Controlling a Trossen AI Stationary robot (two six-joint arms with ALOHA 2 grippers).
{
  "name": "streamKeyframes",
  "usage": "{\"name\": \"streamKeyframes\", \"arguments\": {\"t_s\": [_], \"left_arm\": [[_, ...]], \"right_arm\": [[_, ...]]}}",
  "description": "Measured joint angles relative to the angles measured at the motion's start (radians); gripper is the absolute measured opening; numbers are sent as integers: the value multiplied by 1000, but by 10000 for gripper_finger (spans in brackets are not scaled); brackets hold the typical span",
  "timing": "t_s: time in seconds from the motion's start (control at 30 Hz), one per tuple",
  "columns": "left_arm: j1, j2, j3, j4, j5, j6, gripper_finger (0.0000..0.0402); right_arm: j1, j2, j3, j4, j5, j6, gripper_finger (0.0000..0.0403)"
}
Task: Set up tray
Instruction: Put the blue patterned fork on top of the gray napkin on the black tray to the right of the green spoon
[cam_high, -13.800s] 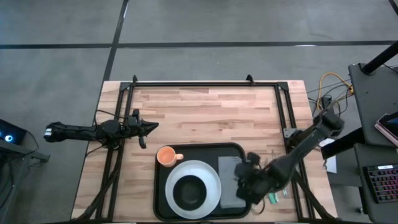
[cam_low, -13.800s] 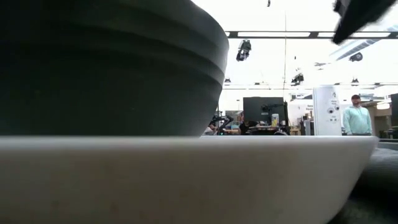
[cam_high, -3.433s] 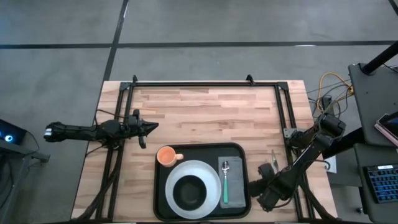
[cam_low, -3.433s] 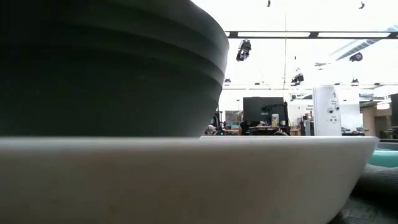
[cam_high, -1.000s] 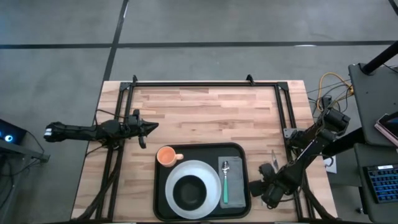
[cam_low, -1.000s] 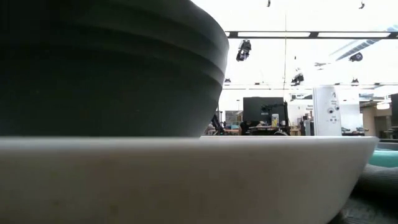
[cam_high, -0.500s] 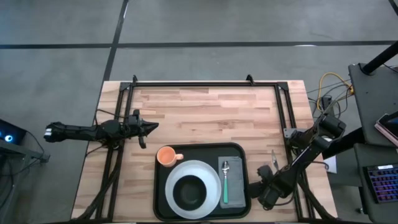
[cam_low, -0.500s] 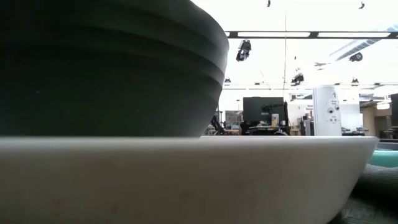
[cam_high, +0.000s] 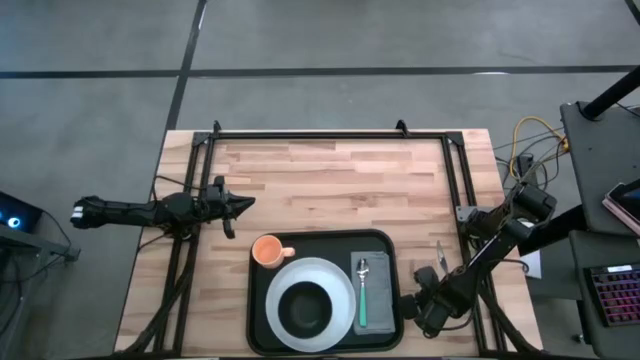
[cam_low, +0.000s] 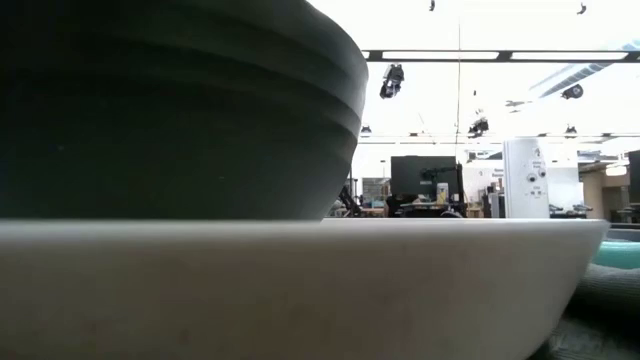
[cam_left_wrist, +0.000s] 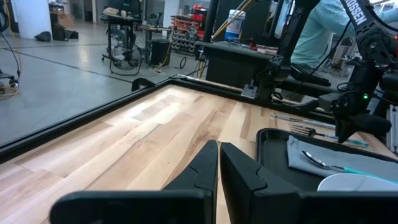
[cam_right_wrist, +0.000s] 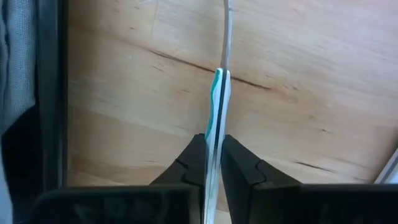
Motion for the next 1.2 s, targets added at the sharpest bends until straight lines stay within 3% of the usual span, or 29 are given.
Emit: {"name": "streamKeyframes", "arguments": {"t_s": [0.3,0.53,0.77,0.97,1.1,1.2], "left_arm": [[0,0,0,0,0,0,0],[0,0,0,0,0,0,0],[0,0,0,0,0,0,0],[0,0,0,0,0,0,0],[0,0,0,0,0,0,0],[0,0,0,0,0,0,0]], "right_arm": [[-11,-7,38,-8,36,-3,15],[-29,-10,168,-165,89,-9,15],[-65,-8,268,-170,325,-39,14],[-101,-8,221,27,505,-94,14],[-118,-8,131,269,526,-134,13],[-119,-6,83,340,527,-109,13]]}}
